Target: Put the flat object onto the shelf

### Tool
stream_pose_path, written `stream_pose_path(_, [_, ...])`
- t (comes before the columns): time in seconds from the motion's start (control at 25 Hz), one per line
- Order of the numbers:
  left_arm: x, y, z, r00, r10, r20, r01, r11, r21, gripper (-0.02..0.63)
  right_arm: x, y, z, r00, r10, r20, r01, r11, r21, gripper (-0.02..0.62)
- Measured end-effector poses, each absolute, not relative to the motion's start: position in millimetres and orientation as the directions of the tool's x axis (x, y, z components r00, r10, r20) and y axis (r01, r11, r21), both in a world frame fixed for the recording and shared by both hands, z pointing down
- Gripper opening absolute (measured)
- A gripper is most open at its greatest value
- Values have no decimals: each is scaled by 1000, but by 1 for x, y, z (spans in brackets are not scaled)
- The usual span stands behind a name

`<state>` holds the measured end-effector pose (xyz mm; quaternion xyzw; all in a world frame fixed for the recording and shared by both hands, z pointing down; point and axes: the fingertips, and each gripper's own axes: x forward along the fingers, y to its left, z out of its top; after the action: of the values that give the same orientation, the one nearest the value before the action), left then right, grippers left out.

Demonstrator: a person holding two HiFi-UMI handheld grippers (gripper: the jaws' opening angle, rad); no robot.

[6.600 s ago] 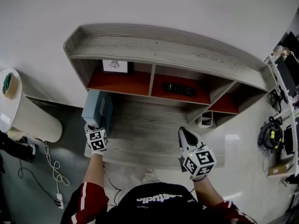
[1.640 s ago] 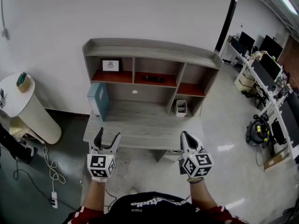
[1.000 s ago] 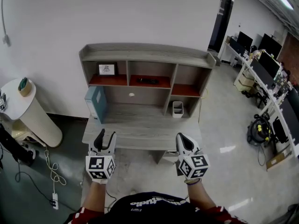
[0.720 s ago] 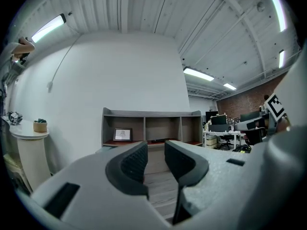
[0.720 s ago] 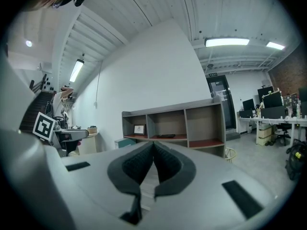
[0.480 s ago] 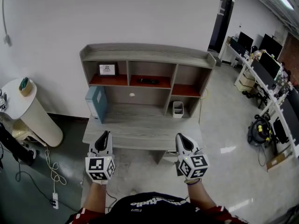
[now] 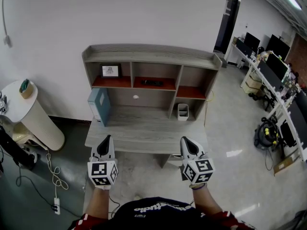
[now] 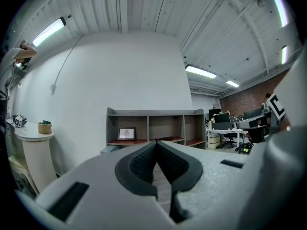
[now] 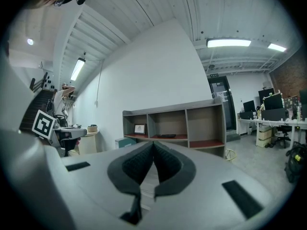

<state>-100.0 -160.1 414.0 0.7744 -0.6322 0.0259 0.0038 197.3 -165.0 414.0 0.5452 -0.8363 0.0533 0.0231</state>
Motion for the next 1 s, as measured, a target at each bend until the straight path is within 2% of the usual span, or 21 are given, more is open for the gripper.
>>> stream_pose_path(1.0, [-106, -162, 417, 218, -974, 58, -976, -217, 11, 6, 187, -162, 414, -403, -909, 106, -915, 401, -47, -2])
